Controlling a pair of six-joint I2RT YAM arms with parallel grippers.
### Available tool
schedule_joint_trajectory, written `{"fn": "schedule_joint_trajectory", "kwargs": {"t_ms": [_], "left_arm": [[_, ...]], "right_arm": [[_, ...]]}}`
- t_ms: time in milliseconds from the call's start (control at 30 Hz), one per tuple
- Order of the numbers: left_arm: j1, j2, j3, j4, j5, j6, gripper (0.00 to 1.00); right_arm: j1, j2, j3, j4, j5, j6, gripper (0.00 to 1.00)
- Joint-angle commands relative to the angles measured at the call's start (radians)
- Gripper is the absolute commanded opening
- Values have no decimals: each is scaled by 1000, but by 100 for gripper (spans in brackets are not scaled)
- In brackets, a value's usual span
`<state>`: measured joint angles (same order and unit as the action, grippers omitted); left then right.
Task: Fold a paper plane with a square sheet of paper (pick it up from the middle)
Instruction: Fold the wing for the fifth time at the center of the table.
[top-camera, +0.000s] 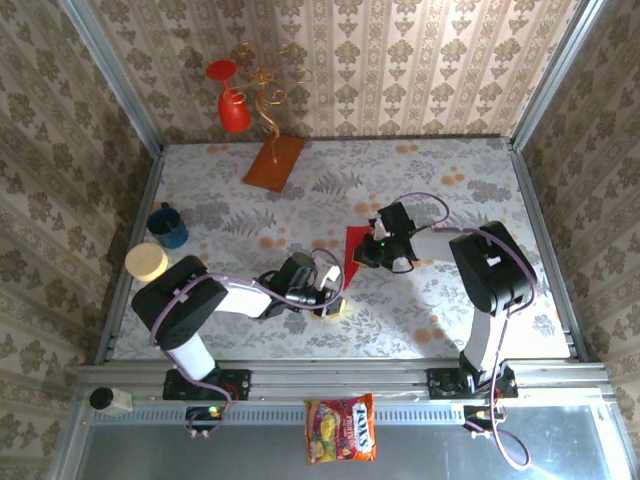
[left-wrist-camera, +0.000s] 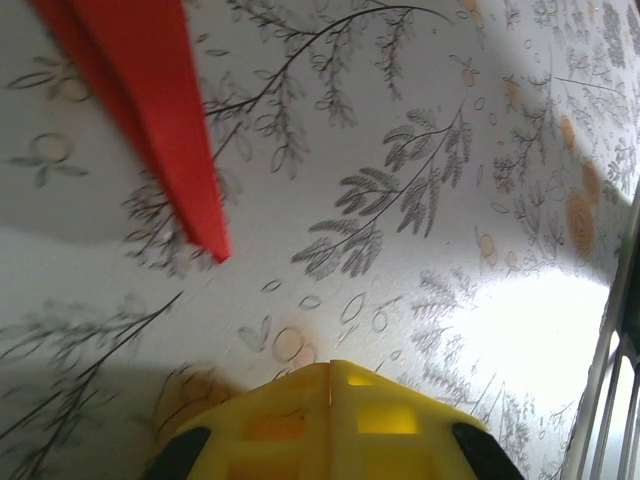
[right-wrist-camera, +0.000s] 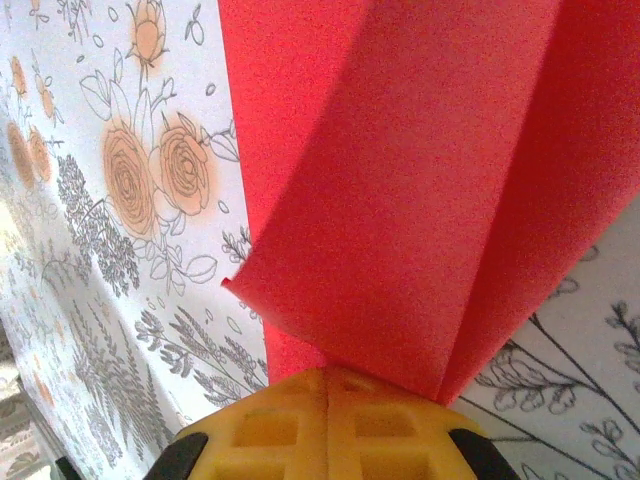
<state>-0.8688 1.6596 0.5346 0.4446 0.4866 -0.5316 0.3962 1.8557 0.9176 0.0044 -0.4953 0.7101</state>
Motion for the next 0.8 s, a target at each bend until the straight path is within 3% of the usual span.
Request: {"fn": "schedule_joint_trajectory", "kwargs": {"t_ms": [0,367,767], "left_arm": [[24,-77,-3,-90,-23,-14,0],[9,-98,90,-153,3,9,0],[-52,6,108,-110,-18,4,0]], "right_arm": [[24,-2,-98,-61,39,13,0],[128,-118,-289,63,73,138,0],[157,-135,-297,64,87,161,0]]}}
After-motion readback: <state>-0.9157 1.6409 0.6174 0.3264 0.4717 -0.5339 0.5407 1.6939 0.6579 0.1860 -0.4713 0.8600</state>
